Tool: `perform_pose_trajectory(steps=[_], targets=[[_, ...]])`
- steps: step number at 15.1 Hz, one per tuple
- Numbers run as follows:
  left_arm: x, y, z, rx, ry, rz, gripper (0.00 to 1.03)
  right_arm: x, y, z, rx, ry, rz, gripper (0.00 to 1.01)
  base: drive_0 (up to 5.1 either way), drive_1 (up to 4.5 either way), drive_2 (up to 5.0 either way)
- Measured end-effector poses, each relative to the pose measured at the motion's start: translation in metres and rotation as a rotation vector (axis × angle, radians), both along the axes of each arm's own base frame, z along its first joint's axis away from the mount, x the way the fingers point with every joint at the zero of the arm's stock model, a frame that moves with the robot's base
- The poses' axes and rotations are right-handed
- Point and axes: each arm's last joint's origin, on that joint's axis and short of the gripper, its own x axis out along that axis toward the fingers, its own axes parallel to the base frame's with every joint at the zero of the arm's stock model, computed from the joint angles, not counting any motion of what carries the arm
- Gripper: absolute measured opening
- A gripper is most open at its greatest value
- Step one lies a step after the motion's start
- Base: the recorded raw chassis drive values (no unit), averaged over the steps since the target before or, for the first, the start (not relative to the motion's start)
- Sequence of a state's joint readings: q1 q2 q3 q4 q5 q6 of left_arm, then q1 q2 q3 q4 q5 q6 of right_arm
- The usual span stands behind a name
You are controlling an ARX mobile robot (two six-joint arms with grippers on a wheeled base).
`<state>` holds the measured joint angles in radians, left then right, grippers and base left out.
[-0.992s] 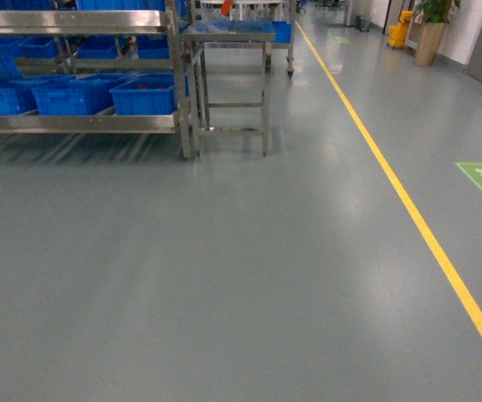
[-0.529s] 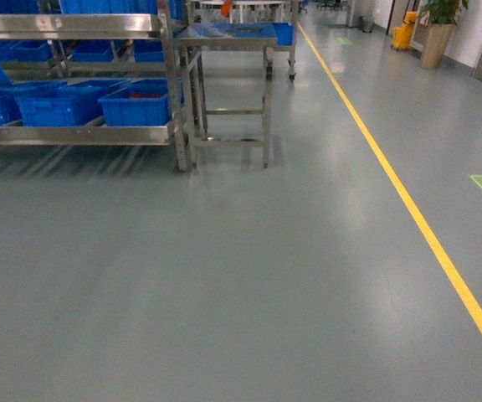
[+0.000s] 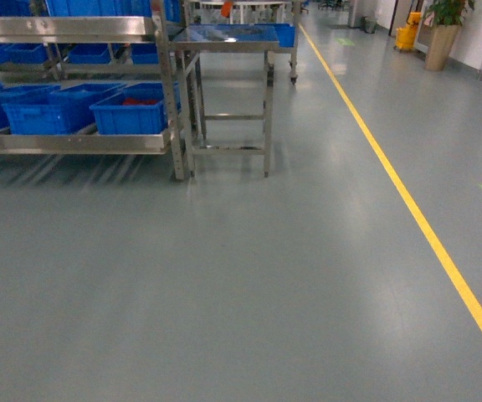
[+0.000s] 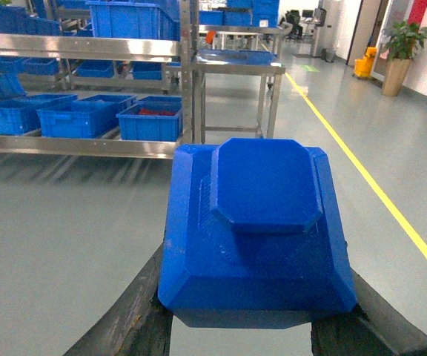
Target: Sort blue parts and orange caps into right shelf containers
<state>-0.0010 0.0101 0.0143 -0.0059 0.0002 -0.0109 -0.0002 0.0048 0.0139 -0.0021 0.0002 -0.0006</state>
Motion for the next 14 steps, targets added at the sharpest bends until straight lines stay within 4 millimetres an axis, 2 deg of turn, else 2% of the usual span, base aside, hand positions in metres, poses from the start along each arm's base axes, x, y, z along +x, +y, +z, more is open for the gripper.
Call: perform_pose_trajectory(steps=[14], targets=[[0.0000,0.0000,-0.0005,0.000,0.005,0.000,0.43,0.0000,0.0000,-0.0005,0.000,0.005,0.000,0.42,0.1,4.30,-4.1]])
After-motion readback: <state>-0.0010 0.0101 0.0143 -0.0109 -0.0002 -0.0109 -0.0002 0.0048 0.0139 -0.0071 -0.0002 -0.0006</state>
